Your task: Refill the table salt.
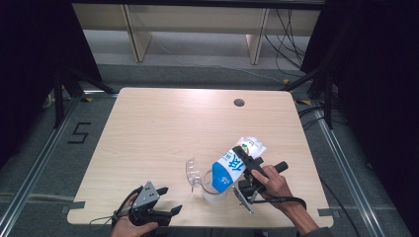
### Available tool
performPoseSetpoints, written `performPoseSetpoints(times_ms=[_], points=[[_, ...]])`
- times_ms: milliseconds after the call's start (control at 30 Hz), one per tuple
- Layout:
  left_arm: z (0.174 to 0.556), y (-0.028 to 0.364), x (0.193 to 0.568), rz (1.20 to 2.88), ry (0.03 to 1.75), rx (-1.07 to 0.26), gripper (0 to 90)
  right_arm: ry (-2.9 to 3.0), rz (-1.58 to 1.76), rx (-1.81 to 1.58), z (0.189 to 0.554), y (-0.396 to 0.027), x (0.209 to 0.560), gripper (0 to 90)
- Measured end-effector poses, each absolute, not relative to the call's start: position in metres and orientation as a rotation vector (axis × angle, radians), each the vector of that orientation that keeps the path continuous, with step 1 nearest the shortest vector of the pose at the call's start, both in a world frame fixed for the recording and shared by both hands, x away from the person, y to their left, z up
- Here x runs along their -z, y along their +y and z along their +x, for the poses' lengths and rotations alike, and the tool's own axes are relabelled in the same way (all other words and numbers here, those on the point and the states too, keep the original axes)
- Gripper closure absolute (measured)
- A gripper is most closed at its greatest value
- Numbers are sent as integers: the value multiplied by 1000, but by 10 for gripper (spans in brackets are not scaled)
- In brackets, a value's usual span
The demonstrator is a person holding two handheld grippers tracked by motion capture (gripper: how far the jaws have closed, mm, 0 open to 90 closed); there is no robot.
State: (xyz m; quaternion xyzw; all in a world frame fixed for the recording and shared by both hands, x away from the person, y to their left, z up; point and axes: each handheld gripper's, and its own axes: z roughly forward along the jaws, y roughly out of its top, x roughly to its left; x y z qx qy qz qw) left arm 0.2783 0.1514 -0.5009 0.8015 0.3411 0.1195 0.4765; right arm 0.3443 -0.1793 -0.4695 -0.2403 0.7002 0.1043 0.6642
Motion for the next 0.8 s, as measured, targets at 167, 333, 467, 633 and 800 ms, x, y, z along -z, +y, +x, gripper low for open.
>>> performPoseSetpoints(times_ms=[167,333,467,633,800], points=[[279,152,501,1956,820,-299,228,1597,-498,-242,343,-181,472,489],[279,152,500,1968,819,-302,228,1564,-549,-234,345,-179,469,489],[279,152,501,1962,822,-300,227,1594,-508,-226,343,-181,472,489],[279,152,500,1968,820,-302,227,1561,-551,-231,345,-179,469,490],[279,152,500,1968,820,-302,228,1579,-516,-233,343,-181,471,490]])
